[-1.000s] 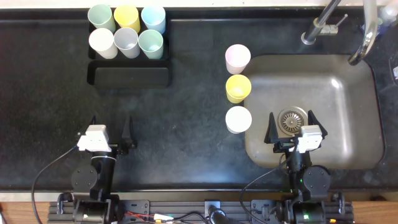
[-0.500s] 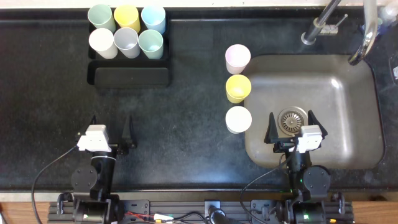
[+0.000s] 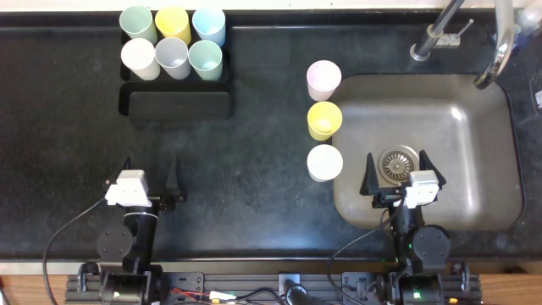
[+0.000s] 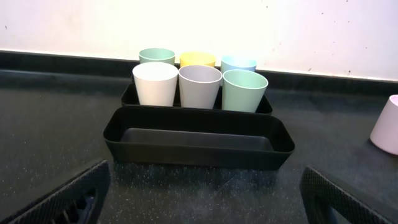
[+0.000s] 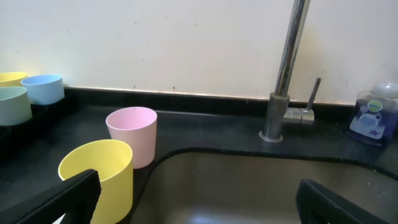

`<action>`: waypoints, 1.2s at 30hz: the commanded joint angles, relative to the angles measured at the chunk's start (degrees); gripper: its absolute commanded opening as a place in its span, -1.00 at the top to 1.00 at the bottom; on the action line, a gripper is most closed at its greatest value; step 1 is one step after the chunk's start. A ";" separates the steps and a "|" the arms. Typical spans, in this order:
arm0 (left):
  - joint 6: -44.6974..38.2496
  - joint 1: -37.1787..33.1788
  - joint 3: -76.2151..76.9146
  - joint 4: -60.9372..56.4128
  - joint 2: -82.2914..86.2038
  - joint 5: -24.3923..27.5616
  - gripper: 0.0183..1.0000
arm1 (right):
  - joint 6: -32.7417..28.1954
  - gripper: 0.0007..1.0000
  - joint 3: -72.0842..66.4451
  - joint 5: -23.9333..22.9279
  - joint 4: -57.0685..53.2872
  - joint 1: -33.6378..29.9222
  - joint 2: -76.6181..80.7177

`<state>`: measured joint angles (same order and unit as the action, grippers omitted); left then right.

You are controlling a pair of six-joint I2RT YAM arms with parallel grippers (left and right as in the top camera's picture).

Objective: Store Cups

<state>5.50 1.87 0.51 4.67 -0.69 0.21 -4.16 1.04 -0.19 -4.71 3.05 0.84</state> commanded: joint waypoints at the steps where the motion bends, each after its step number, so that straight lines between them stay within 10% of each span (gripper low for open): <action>1: -1.22 0.13 -0.09 0.15 0.52 -0.28 -1.00 | -0.13 -0.99 -0.76 0.55 0.26 -0.09 -0.63; 13: -1.16 0.09 0.02 0.20 0.20 -0.17 -1.00 | -0.13 -1.00 -0.76 0.55 0.26 -0.09 -0.63; 19: 5.20 0.07 10.69 -1.29 -22.05 8.96 -1.00 | -0.13 -0.99 -0.76 0.55 0.26 -0.09 -0.63; 27: 14.34 2.73 73.68 28.52 -81.00 25.27 -1.00 | -0.13 -1.00 -0.76 0.55 0.26 -0.09 -0.63; 36: 17.86 23.43 145.87 67.82 -126.84 11.98 -0.99 | -0.11 -1.00 -0.76 0.55 0.26 -0.09 -0.63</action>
<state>20.01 18.87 134.21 67.29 -120.29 17.45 -4.14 1.04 -0.16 -4.78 3.03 0.64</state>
